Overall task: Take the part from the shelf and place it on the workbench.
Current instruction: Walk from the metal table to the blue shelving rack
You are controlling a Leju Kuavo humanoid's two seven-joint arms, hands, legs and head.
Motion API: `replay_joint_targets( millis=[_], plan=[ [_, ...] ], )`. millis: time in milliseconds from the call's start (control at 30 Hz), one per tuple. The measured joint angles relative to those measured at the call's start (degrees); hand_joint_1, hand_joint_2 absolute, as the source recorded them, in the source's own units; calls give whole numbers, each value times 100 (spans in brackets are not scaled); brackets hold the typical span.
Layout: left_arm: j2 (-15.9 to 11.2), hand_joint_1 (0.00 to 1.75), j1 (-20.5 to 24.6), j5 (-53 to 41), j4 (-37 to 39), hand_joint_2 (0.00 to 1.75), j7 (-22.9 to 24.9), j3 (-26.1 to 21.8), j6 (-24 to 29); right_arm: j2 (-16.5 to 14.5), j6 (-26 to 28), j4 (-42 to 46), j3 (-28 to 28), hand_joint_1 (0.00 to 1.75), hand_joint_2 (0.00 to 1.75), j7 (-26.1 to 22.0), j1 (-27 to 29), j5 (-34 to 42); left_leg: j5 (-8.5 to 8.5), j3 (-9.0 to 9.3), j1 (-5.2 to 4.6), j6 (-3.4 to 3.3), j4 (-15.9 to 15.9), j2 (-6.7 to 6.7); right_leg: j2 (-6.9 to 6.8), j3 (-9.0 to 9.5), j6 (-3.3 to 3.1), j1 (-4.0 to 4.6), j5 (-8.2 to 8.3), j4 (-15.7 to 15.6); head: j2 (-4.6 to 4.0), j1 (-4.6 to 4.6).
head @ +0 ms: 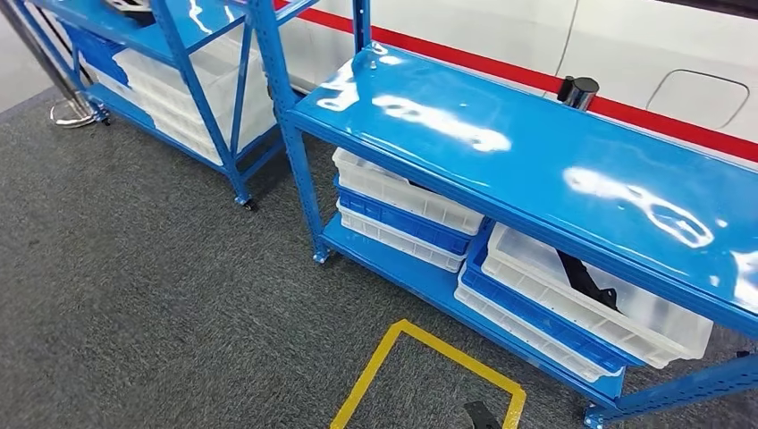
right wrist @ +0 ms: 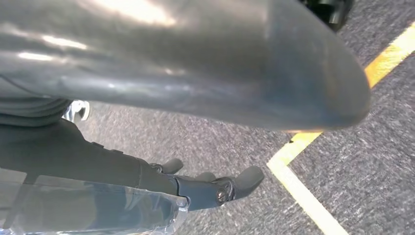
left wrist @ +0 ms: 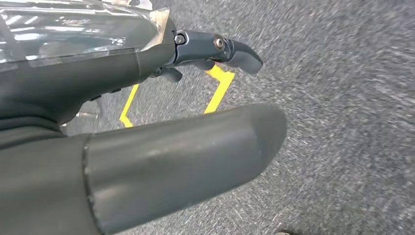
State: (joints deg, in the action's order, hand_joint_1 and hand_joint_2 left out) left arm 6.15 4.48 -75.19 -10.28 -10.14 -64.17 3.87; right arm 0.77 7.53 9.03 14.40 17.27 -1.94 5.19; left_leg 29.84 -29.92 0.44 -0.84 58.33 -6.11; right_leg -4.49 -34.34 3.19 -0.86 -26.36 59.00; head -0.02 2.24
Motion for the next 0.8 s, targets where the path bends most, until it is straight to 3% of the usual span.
replay_joint_targets(
  millis=[67,133,200,267,300,333,367,433,500,567,600,667,733,800],
  plan=[
    [2,0,19,0,1,0,0,3,0,4,7,-4,0,0,0,-1,1,-1,31,56,14,65,-22,-95,140,4,-84,10,15,-5,0,-9],
    [14,0,38,3,1,0,-1,9,1,14,10,-9,-1,0,0,-9,14,-8,170,24,53,120,135,92,278,16,-170,-35,29,-28,0,-19],
    [24,0,33,11,1,0,-2,16,7,22,10,-10,-3,0,0,-41,6,-31,524,-253,74,138,745,446,411,24,-259,-53,36,-37,0,-28],
    [24,0,13,17,1,0,2,20,20,28,5,-11,-4,0,0,-73,-5,-52,819,-641,75,132,1479,599,568,24,-309,-23,38,-36,0,-29],
    [22,0,4,17,1,0,4,20,27,29,2,-12,-4,0,0,-79,-2,-56,825,-752,75,127,1652,620,650,28,-316,-12,39,-34,0,-30],
    [21,0,-2,15,1,0,6,20,31,29,-2,-13,-4,0,0,-80,5,-55,708,-757,75,118,1598,632,733,36,-315,-5,39,-32,0,-30],
    [21,0,-4,12,1,0,7,21,34,30,-5,-14,-4,0,0,-78,10,-52,503,-653,79,107,1333,663,815,46,-312,-3,41,-30,0,-29],
    [16,0,-4,-1,1,0,7,24,35,31,-5,-15,-4,0,0,-75,3,-42,102,-325,100,85,561,883,970,52,-290,16,42,-13,0,-27],
    [10,0,-3,-23,1,0,5,27,36,34,4,-15,-4,0,0,-77,-9,-24,-27,-160,98,65,140,1036,1097,30,-235,40,49,-5,0,-22],
    [12,0,6,-45,1,0,4,32,38,44,14,-16,-4,0,0,-81,8,-13,-27,-149,68,8,94,934,1213,-23,-152,32,66,-27,0,-21],
    [14,0,14,-54,0,0,2,34,41,50,15,-16,-4,0,0,-83,27,-11,-45,-128,65,-35,71,872,1186,-54,-125,26,59,-9,0,-21],
    [15,0,18,-75,-1,0,-13,40,58,55,15,-18,-3,0,0,-87,42,-7,-91,-95,71,-117,20,734,922,-204,-119,32,-94,266,0,0],
    [9,0,4,-87,-2,0,-32,44,75,55,14,-18,-2,0,0,-95,20,-3,-101,-87,53,-155,8,572,612,-551,-155,30,-424,976,0,22],
    [2,0,-9,-91,-2,0,-46,45,80,57,14,-19,-2,0,0,-102,14,-3,-87,-87,44,-160,10,400,523,-844,-126,4,-613,1565,0,24]
  ],
)
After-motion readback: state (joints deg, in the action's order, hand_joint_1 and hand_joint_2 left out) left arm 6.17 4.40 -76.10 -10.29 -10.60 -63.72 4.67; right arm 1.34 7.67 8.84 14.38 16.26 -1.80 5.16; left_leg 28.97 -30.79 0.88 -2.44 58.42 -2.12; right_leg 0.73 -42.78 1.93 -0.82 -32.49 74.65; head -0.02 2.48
